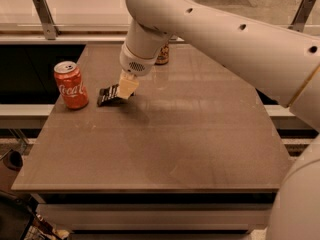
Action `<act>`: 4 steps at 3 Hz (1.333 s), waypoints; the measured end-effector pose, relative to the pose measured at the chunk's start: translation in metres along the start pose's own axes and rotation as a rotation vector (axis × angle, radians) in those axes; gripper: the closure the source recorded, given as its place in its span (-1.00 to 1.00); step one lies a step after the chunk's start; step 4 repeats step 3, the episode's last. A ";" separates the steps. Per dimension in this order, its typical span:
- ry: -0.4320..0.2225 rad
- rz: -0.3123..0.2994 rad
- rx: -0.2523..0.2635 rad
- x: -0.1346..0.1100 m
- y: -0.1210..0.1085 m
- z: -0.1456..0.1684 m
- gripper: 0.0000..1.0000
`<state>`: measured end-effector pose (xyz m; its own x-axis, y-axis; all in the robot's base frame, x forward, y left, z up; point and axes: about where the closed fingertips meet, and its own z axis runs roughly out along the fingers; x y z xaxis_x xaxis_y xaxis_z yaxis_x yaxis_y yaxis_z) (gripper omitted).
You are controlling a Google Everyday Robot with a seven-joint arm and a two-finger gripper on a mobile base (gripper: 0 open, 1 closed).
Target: Move rxbar chocolate near coke can
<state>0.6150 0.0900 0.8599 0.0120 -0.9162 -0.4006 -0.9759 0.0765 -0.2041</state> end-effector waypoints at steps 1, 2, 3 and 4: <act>0.001 -0.001 -0.002 0.000 0.001 0.001 -0.74; 0.002 -0.002 -0.004 0.000 0.001 0.002 -1.00; 0.002 -0.002 -0.004 0.000 0.001 0.002 -1.00; 0.002 -0.002 -0.004 0.000 0.001 0.002 -1.00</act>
Offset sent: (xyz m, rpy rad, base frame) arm -0.0004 0.0007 -0.0010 -0.0011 0.0015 0.0016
